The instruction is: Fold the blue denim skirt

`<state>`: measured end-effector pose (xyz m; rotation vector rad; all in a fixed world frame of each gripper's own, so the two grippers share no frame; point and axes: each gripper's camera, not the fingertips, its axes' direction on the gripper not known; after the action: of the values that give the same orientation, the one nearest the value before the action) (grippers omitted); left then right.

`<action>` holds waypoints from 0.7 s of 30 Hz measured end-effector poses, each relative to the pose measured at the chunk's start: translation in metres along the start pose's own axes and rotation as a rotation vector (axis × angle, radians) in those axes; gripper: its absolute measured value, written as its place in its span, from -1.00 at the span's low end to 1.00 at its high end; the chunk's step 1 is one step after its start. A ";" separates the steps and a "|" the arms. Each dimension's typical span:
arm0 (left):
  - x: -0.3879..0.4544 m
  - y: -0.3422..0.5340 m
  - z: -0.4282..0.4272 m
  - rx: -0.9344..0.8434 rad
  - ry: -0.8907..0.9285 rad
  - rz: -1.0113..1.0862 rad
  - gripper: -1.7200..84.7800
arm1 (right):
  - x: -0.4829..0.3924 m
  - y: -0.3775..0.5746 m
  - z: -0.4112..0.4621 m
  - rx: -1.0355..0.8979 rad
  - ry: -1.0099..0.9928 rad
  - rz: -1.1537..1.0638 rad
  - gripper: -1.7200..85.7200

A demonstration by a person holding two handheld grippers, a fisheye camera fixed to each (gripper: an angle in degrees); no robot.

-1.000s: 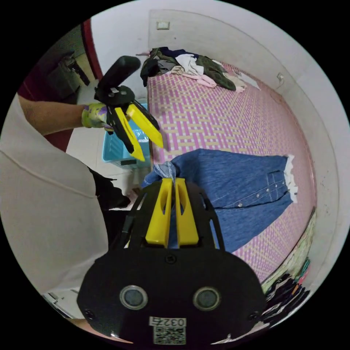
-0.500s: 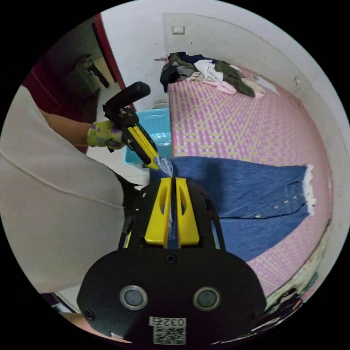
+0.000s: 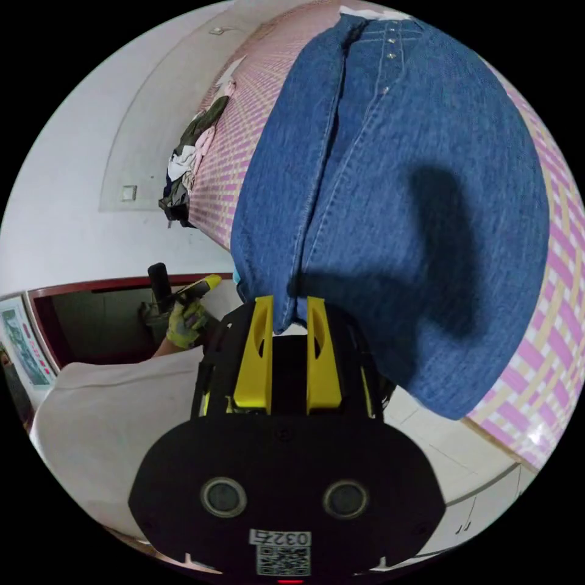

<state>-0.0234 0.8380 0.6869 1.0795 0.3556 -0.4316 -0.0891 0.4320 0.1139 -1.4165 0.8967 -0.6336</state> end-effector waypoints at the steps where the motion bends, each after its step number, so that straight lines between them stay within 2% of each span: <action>1: 0.009 -0.015 0.008 -0.020 0.003 0.033 -0.98 | 0.009 0.001 0.006 -0.009 -0.035 0.010 -0.77; 5: 0.045 -0.060 0.049 -0.127 -0.033 0.153 -0.98 | 0.018 0.000 0.024 -0.020 -0.033 -0.001 -0.80; 7: 0.053 -0.073 0.065 -0.171 -0.054 0.179 -0.98 | 0.022 0.000 0.025 -0.009 -0.025 -0.003 -0.94; 10: 0.056 -0.085 0.082 -0.231 -0.087 0.174 -0.98 | 0.023 0.007 0.015 0.021 -0.039 -0.038 -0.97; 14: 0.066 -0.086 0.069 -0.189 -0.038 0.181 -0.98 | -0.001 0.025 -0.021 0.141 -0.060 -0.123 -0.98; 17: 0.065 -0.086 0.070 -0.202 -0.072 0.169 -0.98 | -0.002 0.041 -0.036 0.222 -0.039 -0.145 -0.98; 21: 0.054 -0.084 0.089 -0.280 -0.096 0.136 -0.98 | 0.056 0.042 0.005 0.089 -0.015 0.001 -0.98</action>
<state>-0.0129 0.7151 0.6352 0.8015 0.2475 -0.3006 -0.0597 0.3919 0.0641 -1.3398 0.8470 -0.6533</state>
